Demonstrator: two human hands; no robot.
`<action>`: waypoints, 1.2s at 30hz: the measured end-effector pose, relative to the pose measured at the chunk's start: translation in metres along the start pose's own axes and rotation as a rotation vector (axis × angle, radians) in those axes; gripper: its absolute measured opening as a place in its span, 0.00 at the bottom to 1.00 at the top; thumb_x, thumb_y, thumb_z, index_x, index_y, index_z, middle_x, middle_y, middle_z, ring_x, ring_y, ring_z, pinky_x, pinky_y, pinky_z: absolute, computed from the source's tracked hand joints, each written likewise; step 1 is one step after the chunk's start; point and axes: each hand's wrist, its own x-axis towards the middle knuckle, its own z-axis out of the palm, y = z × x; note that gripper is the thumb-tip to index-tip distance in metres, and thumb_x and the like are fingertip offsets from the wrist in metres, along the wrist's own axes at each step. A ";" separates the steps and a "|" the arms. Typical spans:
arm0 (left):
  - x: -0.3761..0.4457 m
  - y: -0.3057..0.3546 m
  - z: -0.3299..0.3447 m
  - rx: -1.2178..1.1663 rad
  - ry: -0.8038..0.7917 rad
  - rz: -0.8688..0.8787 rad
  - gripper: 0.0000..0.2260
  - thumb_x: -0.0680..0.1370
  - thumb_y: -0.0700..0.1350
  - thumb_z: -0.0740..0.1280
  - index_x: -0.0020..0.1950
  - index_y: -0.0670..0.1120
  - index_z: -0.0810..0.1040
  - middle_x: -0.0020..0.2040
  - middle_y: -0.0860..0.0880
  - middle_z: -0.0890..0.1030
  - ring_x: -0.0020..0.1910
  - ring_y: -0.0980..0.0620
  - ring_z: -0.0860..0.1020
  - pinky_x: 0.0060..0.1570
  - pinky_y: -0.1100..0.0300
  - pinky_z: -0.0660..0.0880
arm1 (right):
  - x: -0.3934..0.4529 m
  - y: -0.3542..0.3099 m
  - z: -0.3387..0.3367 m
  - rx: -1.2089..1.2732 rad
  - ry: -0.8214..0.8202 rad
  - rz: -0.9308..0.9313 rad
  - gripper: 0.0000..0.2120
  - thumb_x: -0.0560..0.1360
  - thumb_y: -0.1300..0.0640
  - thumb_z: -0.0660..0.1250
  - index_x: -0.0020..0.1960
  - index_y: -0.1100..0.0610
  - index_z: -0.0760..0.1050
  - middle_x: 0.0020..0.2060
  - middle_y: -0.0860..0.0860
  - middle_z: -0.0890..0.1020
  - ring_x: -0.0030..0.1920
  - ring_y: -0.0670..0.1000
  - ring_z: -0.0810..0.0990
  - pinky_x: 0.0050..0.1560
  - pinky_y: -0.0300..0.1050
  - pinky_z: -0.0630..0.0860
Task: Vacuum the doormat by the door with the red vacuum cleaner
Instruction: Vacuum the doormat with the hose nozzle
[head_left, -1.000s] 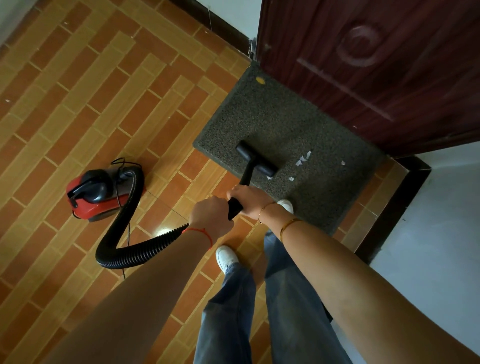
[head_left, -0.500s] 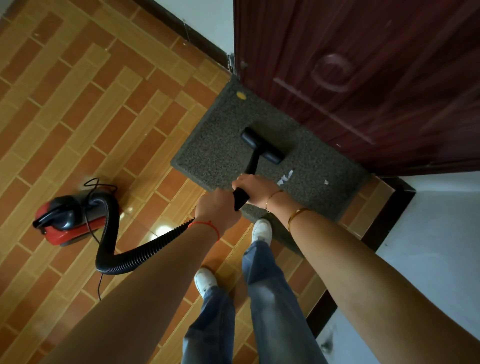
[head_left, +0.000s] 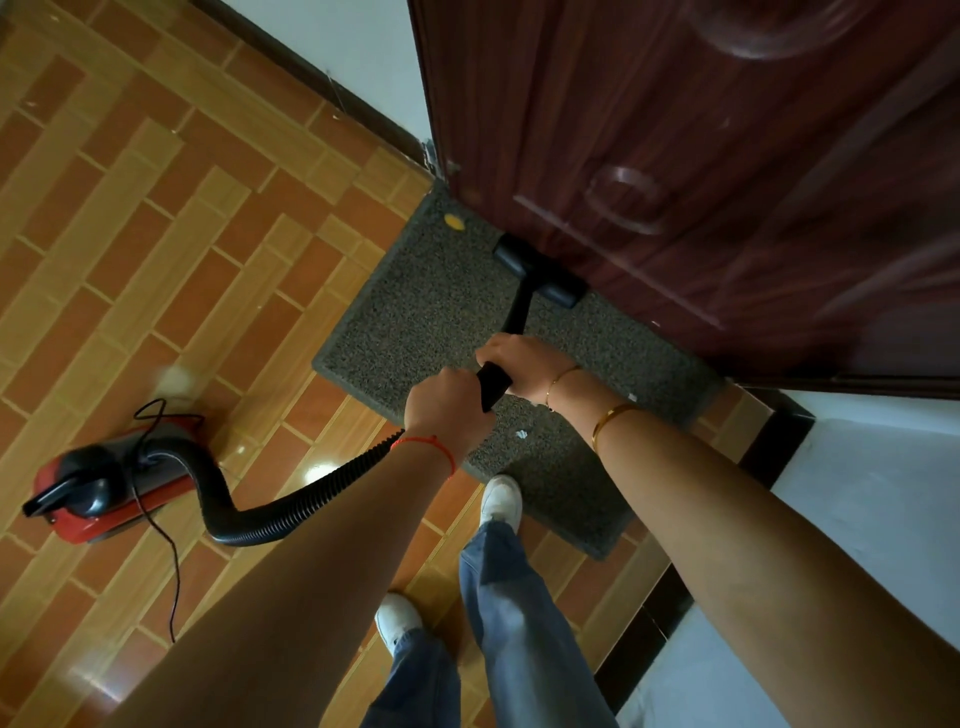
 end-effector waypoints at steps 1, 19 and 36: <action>0.001 0.001 0.000 -0.006 0.003 0.002 0.05 0.75 0.47 0.64 0.47 0.47 0.74 0.30 0.53 0.69 0.25 0.56 0.68 0.22 0.63 0.62 | 0.000 0.002 -0.001 -0.010 0.000 -0.001 0.04 0.76 0.64 0.61 0.49 0.57 0.72 0.52 0.54 0.79 0.49 0.56 0.81 0.47 0.51 0.78; -0.102 -0.062 0.043 0.065 -0.031 -0.017 0.07 0.75 0.48 0.63 0.43 0.45 0.75 0.31 0.51 0.71 0.26 0.54 0.70 0.22 0.62 0.64 | -0.040 -0.105 0.068 0.041 -0.007 -0.021 0.05 0.76 0.65 0.62 0.49 0.57 0.73 0.51 0.54 0.79 0.49 0.56 0.81 0.48 0.50 0.78; -0.256 -0.170 0.130 0.168 -0.085 -0.010 0.08 0.76 0.49 0.62 0.45 0.45 0.76 0.32 0.51 0.72 0.26 0.54 0.70 0.22 0.62 0.64 | -0.099 -0.270 0.190 0.108 -0.022 -0.031 0.05 0.76 0.62 0.60 0.50 0.58 0.73 0.50 0.55 0.79 0.47 0.57 0.80 0.43 0.49 0.76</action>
